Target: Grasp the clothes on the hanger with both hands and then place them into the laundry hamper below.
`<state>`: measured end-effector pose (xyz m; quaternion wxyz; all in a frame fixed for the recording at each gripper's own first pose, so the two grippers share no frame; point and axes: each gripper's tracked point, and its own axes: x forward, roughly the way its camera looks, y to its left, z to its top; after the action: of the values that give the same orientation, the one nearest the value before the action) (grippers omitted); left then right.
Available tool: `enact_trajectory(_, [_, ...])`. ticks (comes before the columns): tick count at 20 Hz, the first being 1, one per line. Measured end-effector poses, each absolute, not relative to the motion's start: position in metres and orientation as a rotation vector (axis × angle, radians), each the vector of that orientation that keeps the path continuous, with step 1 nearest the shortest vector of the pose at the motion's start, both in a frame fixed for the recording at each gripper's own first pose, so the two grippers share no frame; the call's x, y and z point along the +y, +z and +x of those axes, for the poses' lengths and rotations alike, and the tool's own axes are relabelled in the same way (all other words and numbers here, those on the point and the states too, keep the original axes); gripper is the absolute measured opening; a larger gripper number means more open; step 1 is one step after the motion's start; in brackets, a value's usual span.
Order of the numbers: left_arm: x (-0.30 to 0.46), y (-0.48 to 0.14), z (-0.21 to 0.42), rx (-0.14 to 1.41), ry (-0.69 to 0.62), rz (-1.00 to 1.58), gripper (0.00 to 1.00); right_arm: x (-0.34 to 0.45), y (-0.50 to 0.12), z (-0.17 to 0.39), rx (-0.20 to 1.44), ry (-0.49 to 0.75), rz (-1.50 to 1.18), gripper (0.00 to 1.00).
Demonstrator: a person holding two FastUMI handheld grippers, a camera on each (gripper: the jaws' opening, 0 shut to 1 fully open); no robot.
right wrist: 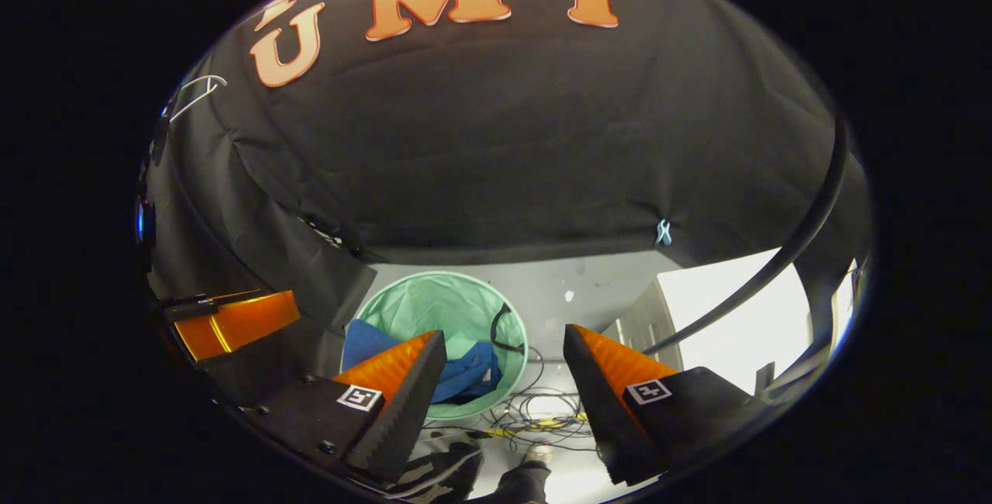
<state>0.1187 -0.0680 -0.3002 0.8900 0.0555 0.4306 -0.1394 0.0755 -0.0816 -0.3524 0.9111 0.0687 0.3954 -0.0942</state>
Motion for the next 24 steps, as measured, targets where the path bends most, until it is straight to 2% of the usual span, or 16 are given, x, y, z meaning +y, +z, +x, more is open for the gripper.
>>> enact_trajectory(9, [-0.14, -0.176, 0.111, 0.561, -0.334, 0.143, 0.96, -0.109, -0.232, 0.053, 0.587, -0.146, 0.151, 0.99])
enact_trajectory(15, [-0.169, -0.07, 0.098, 0.328, -0.338, 0.087, 0.95, -0.13, -0.132, 0.049, 0.37, -0.116, 0.12, 0.99])
enact_trajectory(17, [-0.173, -0.044, 0.091, 0.274, -0.332, 0.08, 0.92, -0.136, -0.104, 0.044, 0.316, -0.106, 0.086, 0.99])
enact_trajectory(22, [-0.185, -0.003, 0.081, 0.188, -0.329, 0.034, 0.92, -0.142, -0.055, 0.031, 0.205, -0.073, 0.037, 0.98])
enact_trajectory(23, [-0.187, 0.003, 0.078, 0.175, -0.327, 0.033, 0.92, -0.144, -0.049, 0.031, 0.192, -0.07, 0.028, 0.9])
enact_trajectory(24, [-0.188, 0.009, 0.077, 0.162, -0.324, 0.037, 0.92, -0.148, -0.045, 0.027, 0.184, -0.072, 0.019, 0.9])
